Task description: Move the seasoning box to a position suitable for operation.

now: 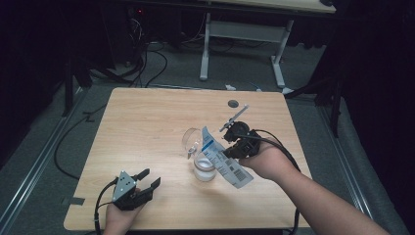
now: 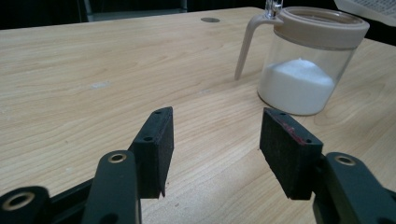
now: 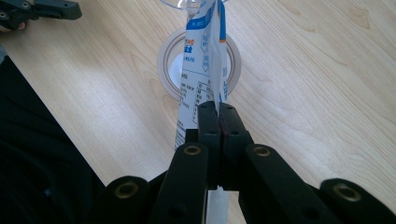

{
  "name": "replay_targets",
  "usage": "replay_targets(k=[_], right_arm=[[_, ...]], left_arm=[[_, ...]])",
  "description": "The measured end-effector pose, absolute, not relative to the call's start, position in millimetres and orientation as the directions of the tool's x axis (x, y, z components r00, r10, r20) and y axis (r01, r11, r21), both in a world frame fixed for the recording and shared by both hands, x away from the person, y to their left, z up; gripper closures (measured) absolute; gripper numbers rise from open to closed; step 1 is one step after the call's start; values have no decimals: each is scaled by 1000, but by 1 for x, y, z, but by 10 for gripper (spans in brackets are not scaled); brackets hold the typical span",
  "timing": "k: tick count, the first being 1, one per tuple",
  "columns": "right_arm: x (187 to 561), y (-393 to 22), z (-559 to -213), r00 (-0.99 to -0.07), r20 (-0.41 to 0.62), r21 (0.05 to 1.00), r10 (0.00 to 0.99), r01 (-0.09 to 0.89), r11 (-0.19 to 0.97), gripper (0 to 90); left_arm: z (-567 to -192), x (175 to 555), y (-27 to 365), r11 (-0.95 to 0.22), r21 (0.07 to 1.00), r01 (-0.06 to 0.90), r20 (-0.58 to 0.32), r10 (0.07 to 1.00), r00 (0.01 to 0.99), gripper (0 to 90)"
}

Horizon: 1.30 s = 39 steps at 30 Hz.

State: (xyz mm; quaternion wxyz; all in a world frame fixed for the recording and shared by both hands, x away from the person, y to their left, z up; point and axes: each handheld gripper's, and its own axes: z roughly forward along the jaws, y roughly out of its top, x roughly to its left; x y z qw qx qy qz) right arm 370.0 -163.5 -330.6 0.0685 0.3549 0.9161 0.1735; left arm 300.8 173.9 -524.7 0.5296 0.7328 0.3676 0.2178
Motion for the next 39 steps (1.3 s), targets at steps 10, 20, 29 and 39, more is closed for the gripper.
replay_targets(k=[10,20,29,39], right_arm=[[375,-182,-332,-705,-9,365,709,657,659,897],[388,-204,-349,-658,-10,339,753,706,621,896],[402,-228,-365,-604,-45,326,796,744,583,896],[411,-251,-378,-540,-73,329,839,781,531,897]], left_arm=[[-524,301,173,-161,939,304,-76,764,641,448],[-524,299,172,-160,937,310,-85,757,648,449],[-524,299,171,-165,935,313,-86,752,654,448],[-523,304,178,-179,932,315,-70,764,642,439]])
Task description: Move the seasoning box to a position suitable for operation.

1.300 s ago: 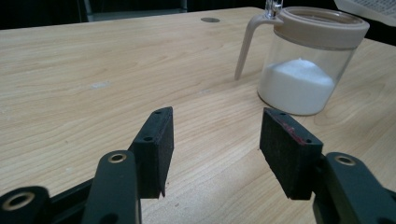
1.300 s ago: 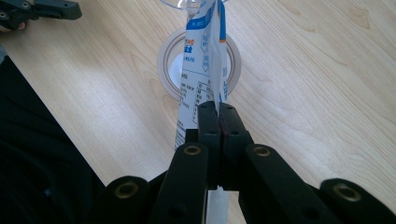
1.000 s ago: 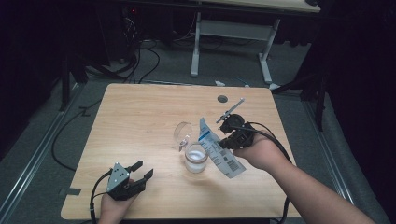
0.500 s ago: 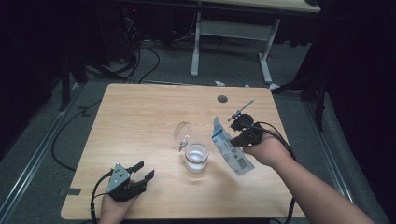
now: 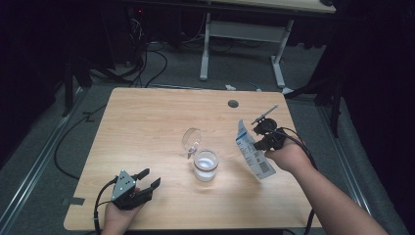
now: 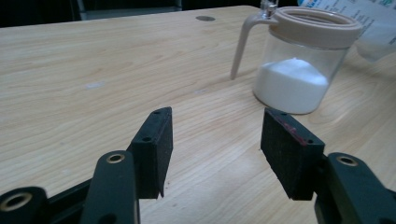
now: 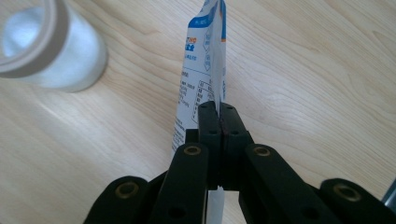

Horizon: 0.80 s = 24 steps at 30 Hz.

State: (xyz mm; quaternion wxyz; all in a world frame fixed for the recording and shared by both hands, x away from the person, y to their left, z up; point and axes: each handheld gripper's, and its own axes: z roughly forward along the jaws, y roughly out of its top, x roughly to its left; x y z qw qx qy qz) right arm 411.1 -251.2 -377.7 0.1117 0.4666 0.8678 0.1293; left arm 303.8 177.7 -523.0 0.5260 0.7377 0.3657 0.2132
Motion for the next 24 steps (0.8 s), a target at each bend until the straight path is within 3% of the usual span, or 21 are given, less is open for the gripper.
replay_targets(k=[12,24], right_arm=[[413,-272,-393,-478,-78,353,875,807,473,895],[390,-290,-388,-411,-36,579,911,734,355,894]], left_arm=[[-523,306,194,-135,933,334,-98,796,597,437],[-523,305,190,-154,931,332,-86,790,607,441]])
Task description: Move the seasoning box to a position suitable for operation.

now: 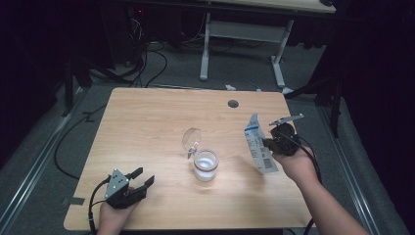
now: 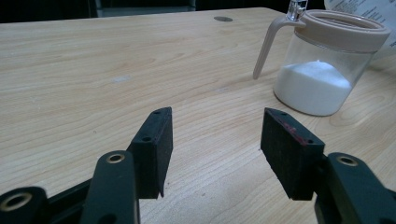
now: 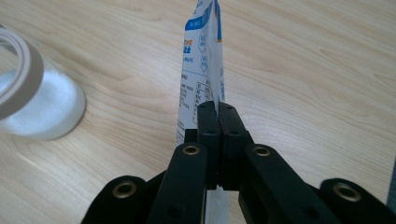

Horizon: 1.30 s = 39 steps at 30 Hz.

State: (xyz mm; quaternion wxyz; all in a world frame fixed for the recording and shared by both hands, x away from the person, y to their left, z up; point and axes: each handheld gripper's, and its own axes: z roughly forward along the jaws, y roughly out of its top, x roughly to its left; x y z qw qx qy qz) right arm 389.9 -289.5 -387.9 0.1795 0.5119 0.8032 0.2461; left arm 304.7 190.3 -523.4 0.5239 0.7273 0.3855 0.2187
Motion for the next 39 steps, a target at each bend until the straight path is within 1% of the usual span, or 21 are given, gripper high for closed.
replay_targets(k=[2,4,6,8,14,16,22,27,35,39], right_arm=[[384,-290,-390,-410,-51,609,911,710,354,894],[380,-292,-393,-414,-7,641,910,697,322,894],[376,-293,-396,-409,-12,664,913,679,313,894],[372,-293,-401,-398,-22,680,917,666,306,894],[361,-303,-415,-363,-2,755,932,610,240,895],[359,-305,-419,-364,14,772,931,595,222,895],[353,-311,-430,-354,14,817,935,543,193,895],[349,-314,-439,-336,37,859,941,492,142,896],[343,-310,-449,-338,4,904,941,405,141,899],[343,-310,-456,-326,19,921,945,373,110,900]], left_arm=[[-524,305,190,-155,929,335,-87,790,607,441],[-524,305,190,-153,929,338,-90,790,606,444],[-525,306,190,-157,926,342,-90,791,606,445],[-525,306,190,-158,926,343,-89,791,605,447],[-525,305,189,-160,926,342,-87,790,606,447],[-525,305,188,-154,924,349,-99,788,608,448],[-524,304,187,-165,925,344,-88,785,613,452],[-524,303,187,-162,927,337,-88,783,616,453],[-521,302,187,-167,932,320,-73,780,622,455],[-519,300,188,-163,936,312,-70,783,618,454]])
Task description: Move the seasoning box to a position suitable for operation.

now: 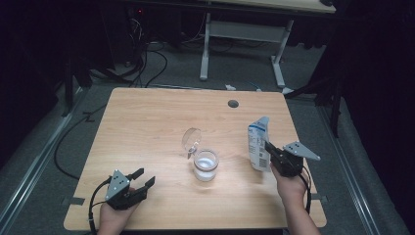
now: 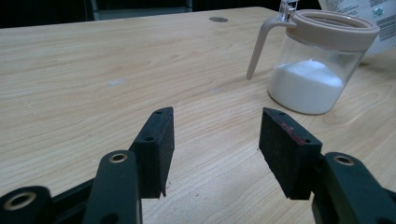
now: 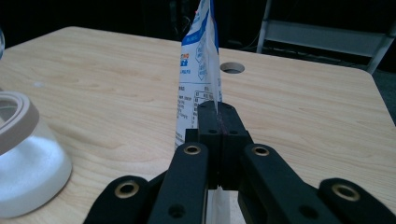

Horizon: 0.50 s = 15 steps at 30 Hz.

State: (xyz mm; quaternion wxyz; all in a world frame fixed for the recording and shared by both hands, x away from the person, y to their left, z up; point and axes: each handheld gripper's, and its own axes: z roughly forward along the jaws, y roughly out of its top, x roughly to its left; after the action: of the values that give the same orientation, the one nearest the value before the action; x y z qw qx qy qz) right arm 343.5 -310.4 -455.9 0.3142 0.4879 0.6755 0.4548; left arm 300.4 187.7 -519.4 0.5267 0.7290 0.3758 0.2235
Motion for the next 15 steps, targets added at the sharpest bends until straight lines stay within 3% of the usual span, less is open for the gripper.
replay_targets(k=[15], right_arm=[[353,-315,-468,-291,0,958,957,274,83,900]], left_arm=[[-519,300,191,-157,937,312,-70,790,609,454]])
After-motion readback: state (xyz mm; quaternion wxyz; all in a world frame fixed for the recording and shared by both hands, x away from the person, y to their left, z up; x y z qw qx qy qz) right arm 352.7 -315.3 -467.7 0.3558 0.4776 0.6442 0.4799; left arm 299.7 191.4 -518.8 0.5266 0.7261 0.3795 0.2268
